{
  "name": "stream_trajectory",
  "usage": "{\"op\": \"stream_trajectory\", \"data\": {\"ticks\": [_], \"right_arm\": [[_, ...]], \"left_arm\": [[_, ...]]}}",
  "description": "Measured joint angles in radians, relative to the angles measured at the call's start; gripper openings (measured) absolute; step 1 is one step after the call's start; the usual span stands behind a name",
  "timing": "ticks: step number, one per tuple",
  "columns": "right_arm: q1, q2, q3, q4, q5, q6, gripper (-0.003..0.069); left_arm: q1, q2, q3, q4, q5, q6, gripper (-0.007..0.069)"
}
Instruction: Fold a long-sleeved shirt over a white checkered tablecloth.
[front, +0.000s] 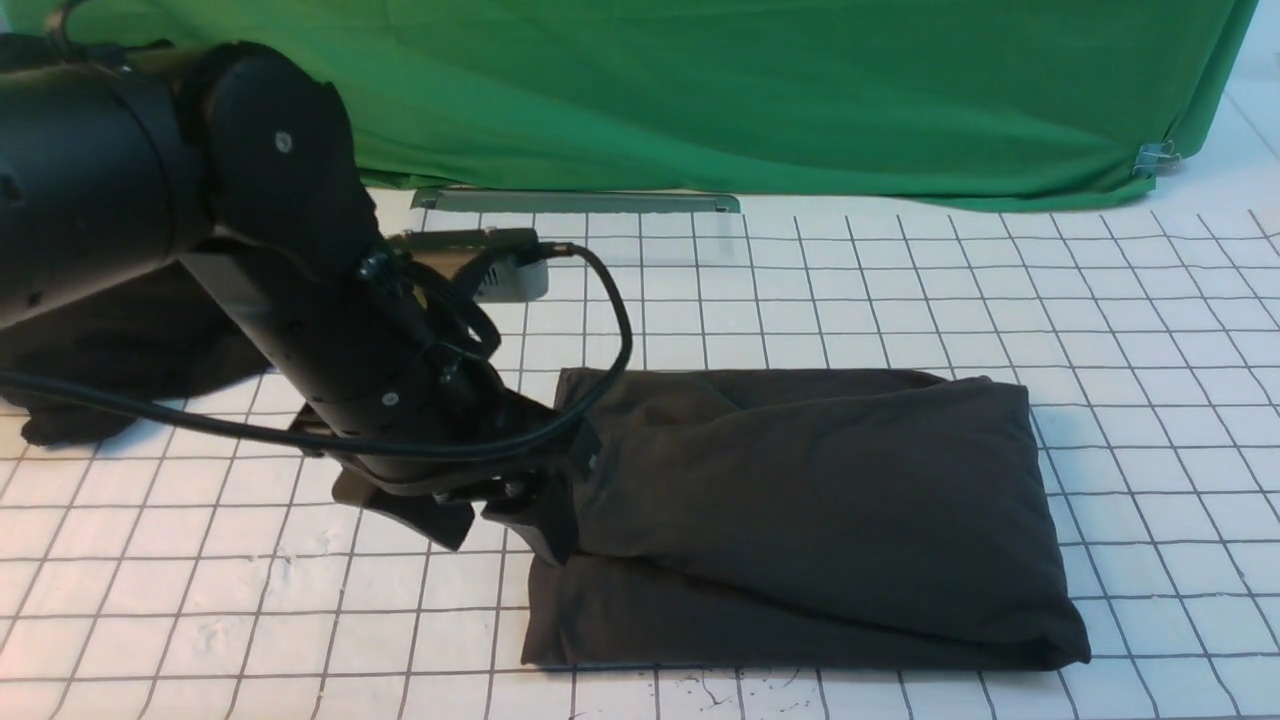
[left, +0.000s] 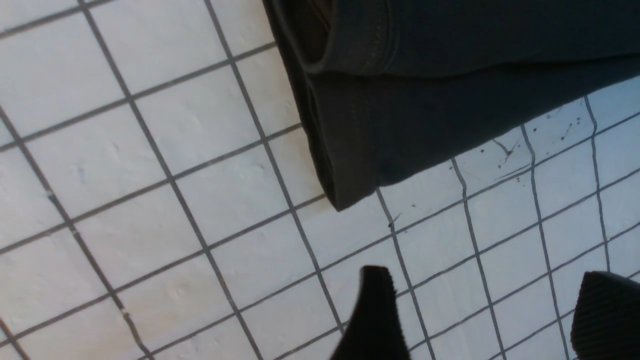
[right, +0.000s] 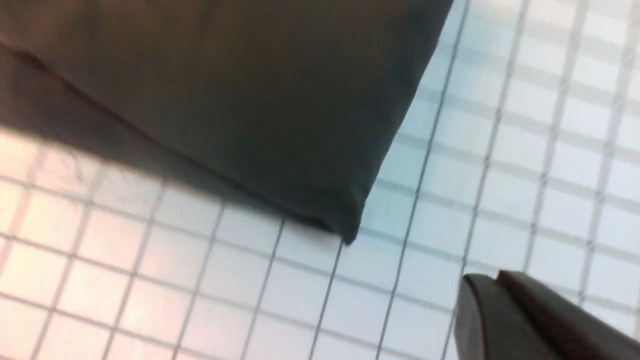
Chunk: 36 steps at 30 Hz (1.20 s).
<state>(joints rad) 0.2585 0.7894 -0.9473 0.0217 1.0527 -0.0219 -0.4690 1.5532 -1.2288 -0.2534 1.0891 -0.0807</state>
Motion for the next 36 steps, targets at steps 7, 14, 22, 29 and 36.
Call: {"op": "stream_trajectory", "data": {"ticks": [7, 14, 22, 29, 36], "right_arm": [[0.0, -0.56, 0.326, -0.001, -0.369, -0.128, 0.0008], [0.0, -0.752, 0.569, 0.013, -0.626, -0.131, 0.001], [0.0, -0.726, 0.59, 0.016, -0.658, -0.127, 0.0036], [0.0, -0.726, 0.592, 0.016, -0.659, -0.127, 0.0052], [0.0, -0.726, 0.624, 0.016, -0.69, -0.127, 0.0075]], "left_arm": [[0.0, -0.002, 0.0, 0.001, -0.037, 0.003, 0.0268], [0.0, -0.002, 0.0, 0.002, -0.068, 0.007, 0.0099], [0.0, -0.002, 0.0, 0.004, -0.069, 0.054, 0.0066], [0.0, -0.002, 0.0, 0.012, -0.069, 0.055, 0.0066], [0.0, -0.002, 0.0, 0.065, -0.076, 0.001, 0.0072]]}}
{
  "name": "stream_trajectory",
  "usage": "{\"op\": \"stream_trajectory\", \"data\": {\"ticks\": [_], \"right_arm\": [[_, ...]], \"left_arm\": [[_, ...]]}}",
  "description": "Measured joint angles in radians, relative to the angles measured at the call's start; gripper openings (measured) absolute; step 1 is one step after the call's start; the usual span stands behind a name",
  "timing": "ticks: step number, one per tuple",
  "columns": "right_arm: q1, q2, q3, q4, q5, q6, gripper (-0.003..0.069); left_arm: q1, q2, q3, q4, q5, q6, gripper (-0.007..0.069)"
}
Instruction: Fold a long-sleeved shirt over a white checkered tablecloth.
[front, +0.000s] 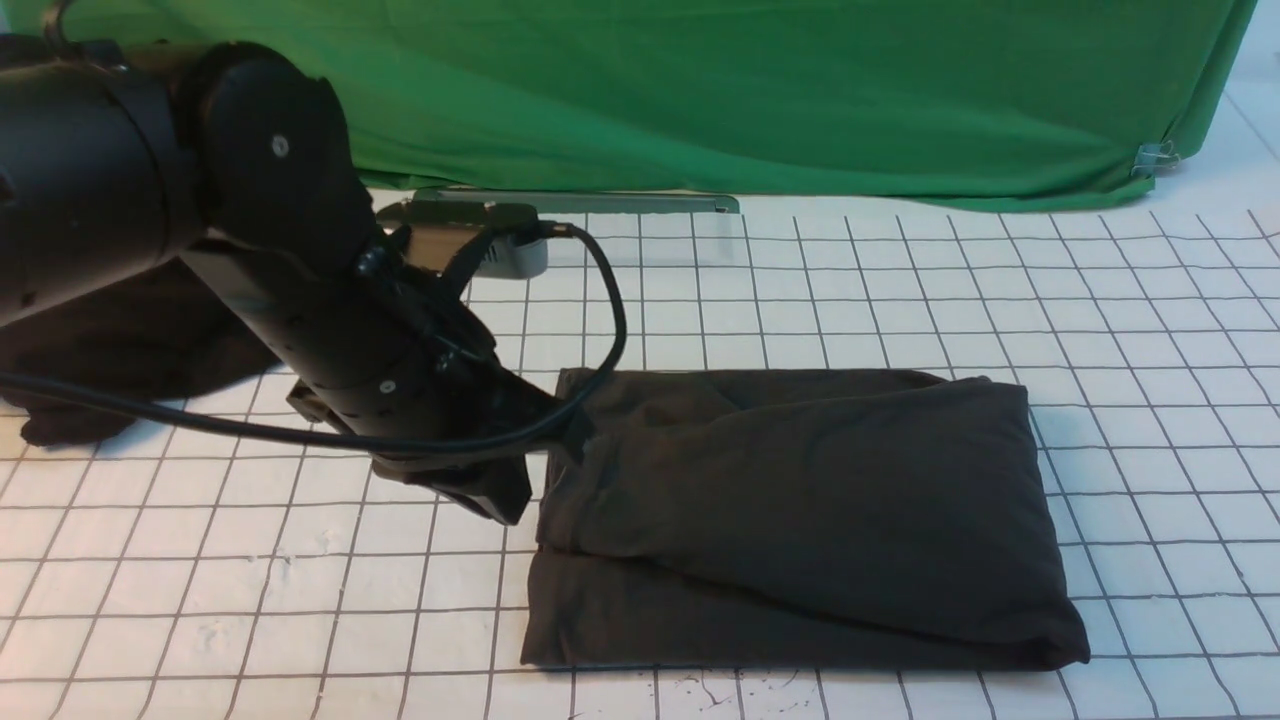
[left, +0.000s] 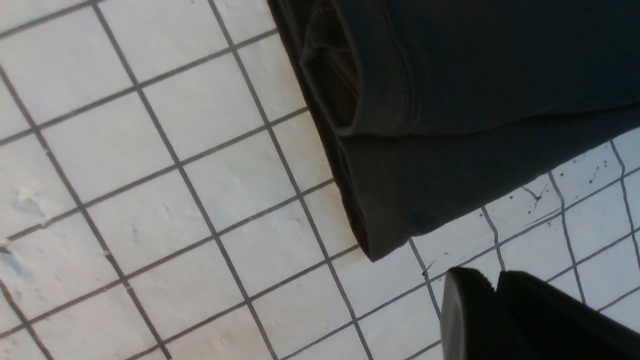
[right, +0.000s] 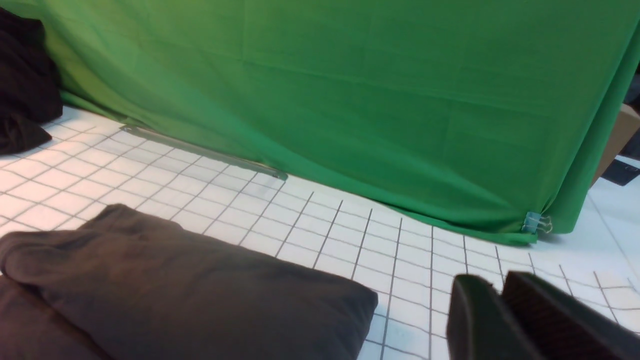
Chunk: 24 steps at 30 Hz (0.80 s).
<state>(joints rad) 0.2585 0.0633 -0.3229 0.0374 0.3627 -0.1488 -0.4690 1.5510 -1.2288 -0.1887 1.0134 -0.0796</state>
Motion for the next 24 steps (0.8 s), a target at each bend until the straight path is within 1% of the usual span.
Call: {"op": "stream_trajectory", "data": {"ticks": [5, 10, 11, 16, 19, 20, 21, 24], "right_arm": [[0.0, 0.001, 0.085, 0.0, -0.07, 0.0, 0.0085], [-0.002, -0.005, 0.167, -0.046, -0.093, 0.001, 0.0095], [-0.013, -0.013, 0.199, -0.064, -0.093, 0.001, 0.01], [-0.059, -0.043, 0.252, -0.079, -0.093, 0.001, 0.0104], [-0.121, -0.06, 0.299, -0.081, -0.091, 0.001, 0.0111], [-0.121, -0.06, 0.301, -0.081, -0.091, 0.001, 0.0111], [-0.151, -0.06, 0.316, -0.082, -0.088, 0.001, 0.0113], [-0.18, -0.06, 0.329, -0.082, -0.085, 0.001, 0.0118]], "left_arm": [[0.0, 0.0, 0.0, 0.004, -0.012, -0.041, 0.0081], [0.0, 0.0, 0.0, 0.004, -0.039, -0.048, 0.0089], [0.0, 0.0, 0.0, 0.004, -0.04, -0.048, 0.0088], [0.0, 0.0, 0.0, 0.004, -0.033, -0.048, 0.0088], [0.0, -0.002, 0.0, 0.004, -0.001, -0.048, 0.009], [0.0, -0.002, 0.0, 0.004, -0.001, -0.048, 0.009], [0.0, -0.011, 0.0, 0.004, 0.012, -0.048, 0.009], [0.0, -0.046, 0.0, 0.004, 0.016, -0.047, 0.009]]}}
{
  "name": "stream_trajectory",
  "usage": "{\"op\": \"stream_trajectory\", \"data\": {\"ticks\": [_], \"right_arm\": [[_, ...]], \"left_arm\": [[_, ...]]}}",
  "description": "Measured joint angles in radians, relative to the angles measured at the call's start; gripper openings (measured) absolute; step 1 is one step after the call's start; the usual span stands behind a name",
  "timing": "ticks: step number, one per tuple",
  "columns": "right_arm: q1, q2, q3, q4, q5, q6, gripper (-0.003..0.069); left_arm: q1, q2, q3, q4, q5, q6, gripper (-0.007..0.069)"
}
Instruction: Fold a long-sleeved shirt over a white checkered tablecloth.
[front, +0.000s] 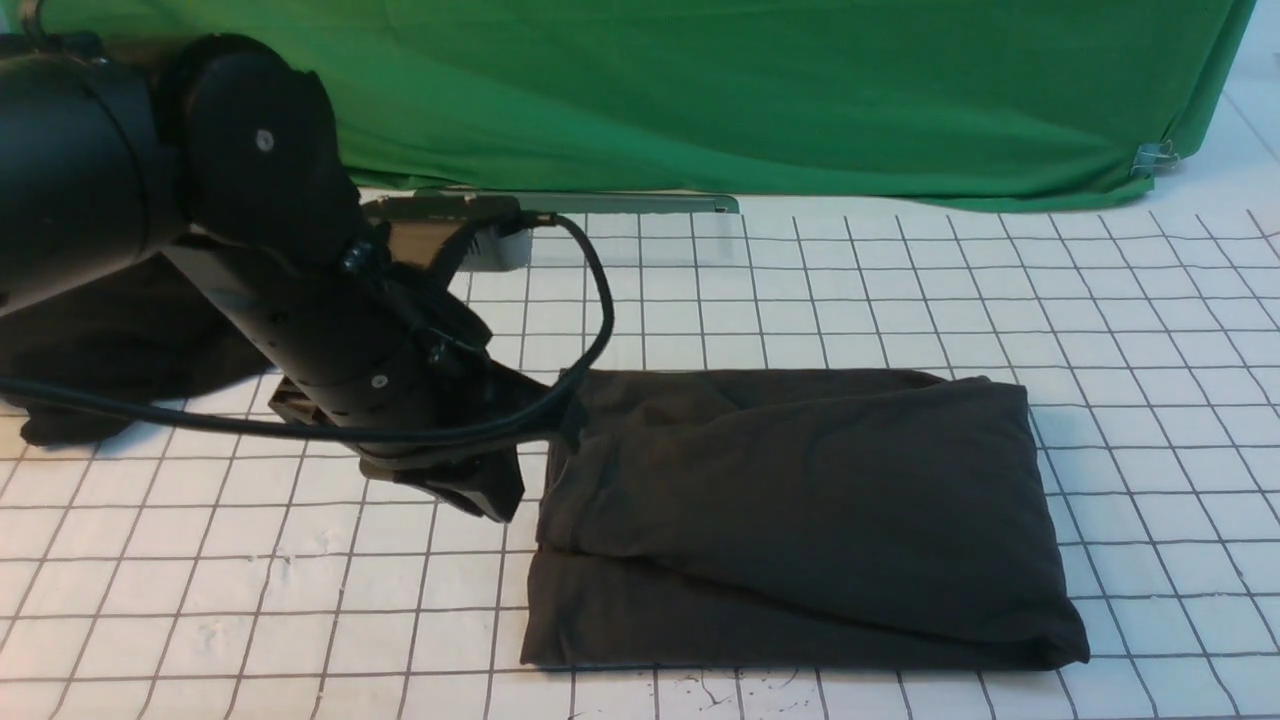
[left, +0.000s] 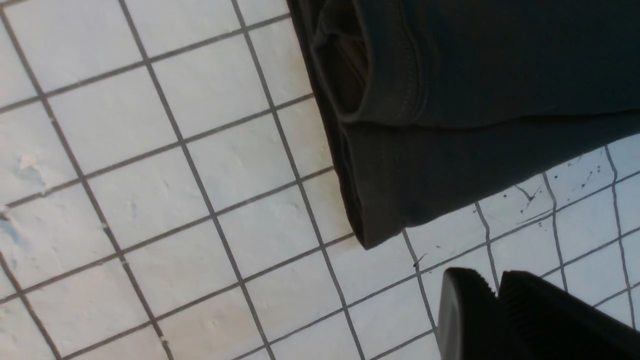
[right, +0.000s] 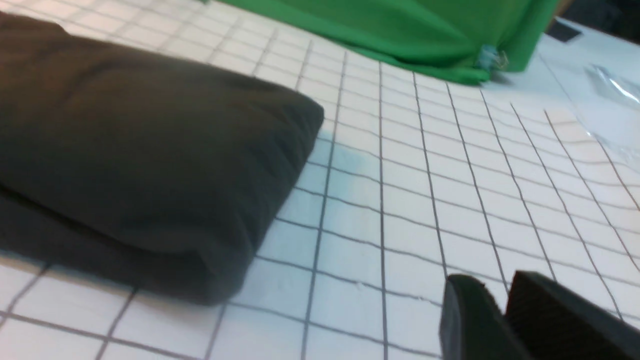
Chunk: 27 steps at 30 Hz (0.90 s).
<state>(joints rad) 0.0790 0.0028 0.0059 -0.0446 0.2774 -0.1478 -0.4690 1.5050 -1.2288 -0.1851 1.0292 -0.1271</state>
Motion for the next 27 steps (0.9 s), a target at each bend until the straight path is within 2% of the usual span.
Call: {"op": "stream_trajectory", "data": {"ticks": [9, 16, 20, 24, 27], "right_arm": [[-0.003, -0.001, 0.0, 0.0, -0.026, 0.001, 0.0136], [-0.003, -0.001, 0.0, 0.0, -0.026, 0.001, 0.0153], [-0.003, -0.001, 0.0, 0.0, -0.027, 0.0, 0.0163], [-0.003, -0.001, 0.0, 0.0, -0.027, 0.0, 0.0171], [-0.003, -0.001, 0.0, 0.0, -0.028, 0.0, 0.0176]], "left_arm": [[0.0, -0.227, 0.0, 0.014, 0.078, 0.027, 0.0085], [0.0, -0.529, 0.035, 0.025, 0.028, 0.031, 0.0001], [0.0, -0.77, 0.164, 0.024, -0.099, 0.032, -0.0004], [0.0, -1.013, 0.368, 0.006, -0.372, 0.028, -0.0004], [0.0, -1.111, 0.465, 0.003, -0.514, 0.02, -0.0004]]}}
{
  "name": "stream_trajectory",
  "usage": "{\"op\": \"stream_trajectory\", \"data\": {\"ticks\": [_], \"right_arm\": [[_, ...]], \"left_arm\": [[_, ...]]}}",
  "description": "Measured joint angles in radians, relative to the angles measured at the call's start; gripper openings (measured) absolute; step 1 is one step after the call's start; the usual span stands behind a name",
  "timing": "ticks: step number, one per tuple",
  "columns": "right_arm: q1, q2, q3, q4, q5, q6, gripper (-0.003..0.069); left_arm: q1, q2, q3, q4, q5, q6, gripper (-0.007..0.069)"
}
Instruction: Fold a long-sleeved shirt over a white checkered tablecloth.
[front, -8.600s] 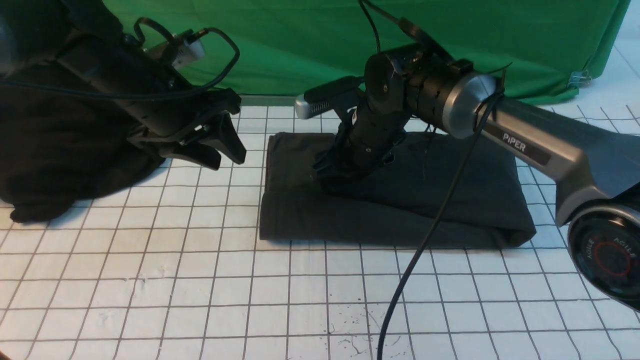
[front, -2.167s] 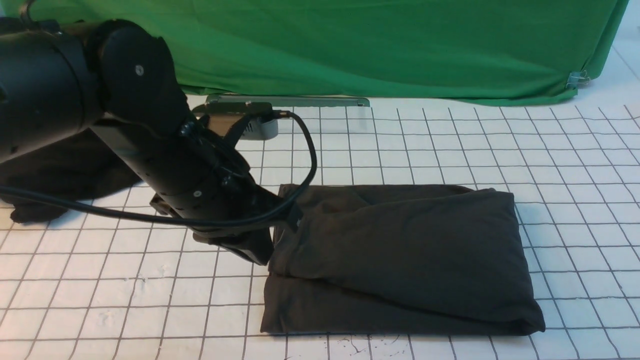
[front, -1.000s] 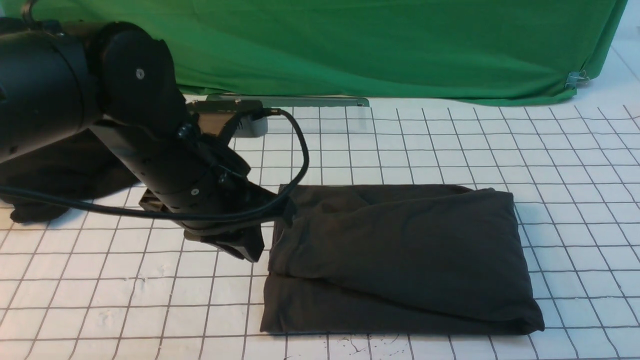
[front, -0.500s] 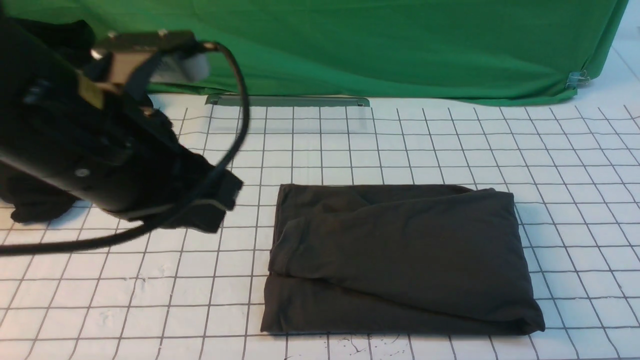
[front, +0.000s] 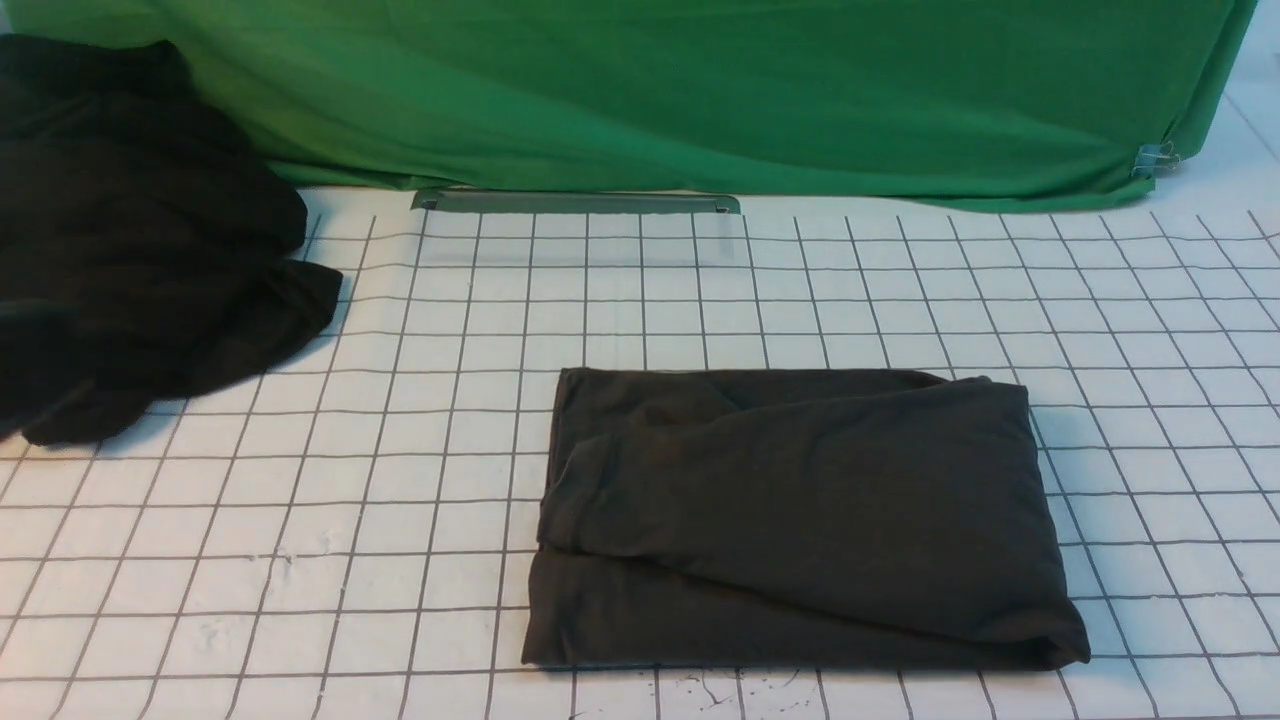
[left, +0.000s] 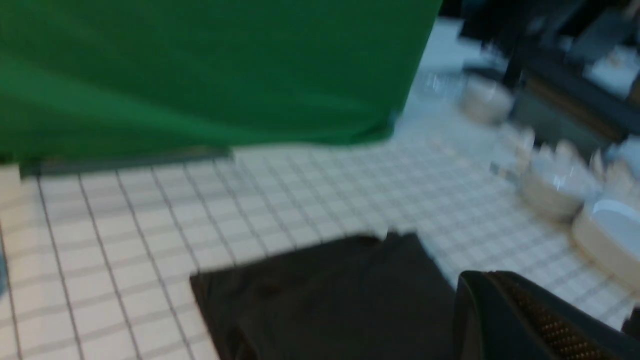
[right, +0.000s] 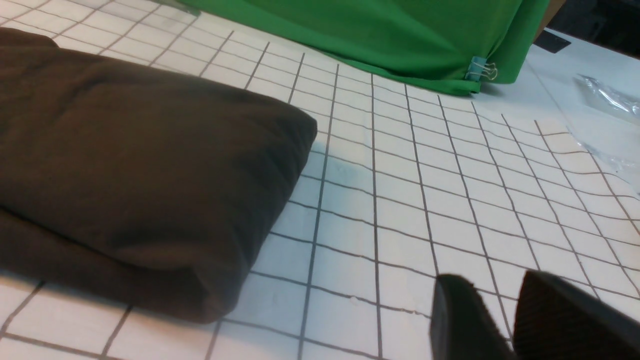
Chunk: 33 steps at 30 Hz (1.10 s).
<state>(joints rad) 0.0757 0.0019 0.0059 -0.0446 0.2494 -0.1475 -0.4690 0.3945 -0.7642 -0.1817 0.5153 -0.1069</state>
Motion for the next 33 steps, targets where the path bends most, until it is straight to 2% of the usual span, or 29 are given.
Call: {"op": "stream_trajectory", "data": {"ticks": [2, 5, 13, 28, 31, 33], "right_arm": [[0.0, 0.0, 0.0, 0.0, -0.001, 0.0, 0.0178], [0.0, 0.0, 0.0, 0.0, -0.001, 0.0, 0.0183], [0.0, 0.0, 0.0, 0.0, -0.001, 0.0, 0.0199], [0.0, 0.0, 0.0, 0.0, -0.001, 0.0, 0.0228], [0.0, 0.0, 0.0, 0.0, -0.002, 0.0, 0.0234], [0.0, 0.0, 0.0, 0.0, -0.002, 0.0, 0.0238]], "left_arm": [[0.0, -0.096, 0.083, -0.001, -0.113, -0.027, -0.0004], [0.0, -0.13, 0.117, -0.004, -0.137, -0.026, -0.0004], [0.0, -0.148, 0.188, 0.048, -0.01, -0.021, -0.0003], [0.0, -0.15, 0.24, 0.105, 0.002, -0.02, -0.0003], [0.006, -0.15, 0.271, 0.119, -0.059, -0.012, -0.0003], [0.047, -0.15, 0.34, 0.123, -0.2, 0.011, -0.0003]]}}
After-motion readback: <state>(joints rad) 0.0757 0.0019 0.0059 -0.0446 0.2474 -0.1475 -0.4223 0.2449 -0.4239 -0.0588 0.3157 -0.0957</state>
